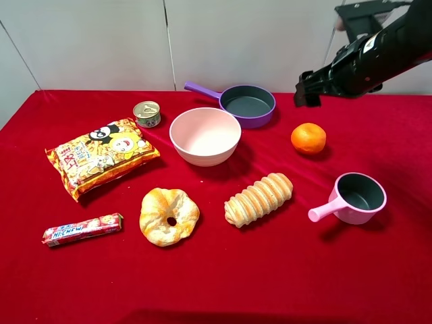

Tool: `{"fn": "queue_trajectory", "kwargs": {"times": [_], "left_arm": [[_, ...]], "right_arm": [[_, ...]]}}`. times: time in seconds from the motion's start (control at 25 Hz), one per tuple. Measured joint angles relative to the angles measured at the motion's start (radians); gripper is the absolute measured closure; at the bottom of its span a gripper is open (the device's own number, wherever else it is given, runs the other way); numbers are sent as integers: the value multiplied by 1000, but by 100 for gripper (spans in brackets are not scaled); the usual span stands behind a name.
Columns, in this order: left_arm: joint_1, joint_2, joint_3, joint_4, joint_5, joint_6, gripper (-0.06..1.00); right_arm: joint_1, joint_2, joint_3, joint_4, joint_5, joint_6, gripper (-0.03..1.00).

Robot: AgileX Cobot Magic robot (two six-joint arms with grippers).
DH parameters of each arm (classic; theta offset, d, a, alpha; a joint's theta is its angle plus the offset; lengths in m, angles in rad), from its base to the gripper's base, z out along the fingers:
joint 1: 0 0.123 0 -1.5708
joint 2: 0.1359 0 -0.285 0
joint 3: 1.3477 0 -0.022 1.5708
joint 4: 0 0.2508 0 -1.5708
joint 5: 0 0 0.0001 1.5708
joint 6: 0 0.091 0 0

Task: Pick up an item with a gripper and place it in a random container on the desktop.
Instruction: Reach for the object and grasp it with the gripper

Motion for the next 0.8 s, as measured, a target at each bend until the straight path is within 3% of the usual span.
{"fn": "queue_trajectory", "kwargs": {"times": [0.8], "left_arm": [[0, 0, 0, 0, 0, 0, -3]], "right_arm": [[-23, 194, -1, 0, -65, 0, 33]]}}
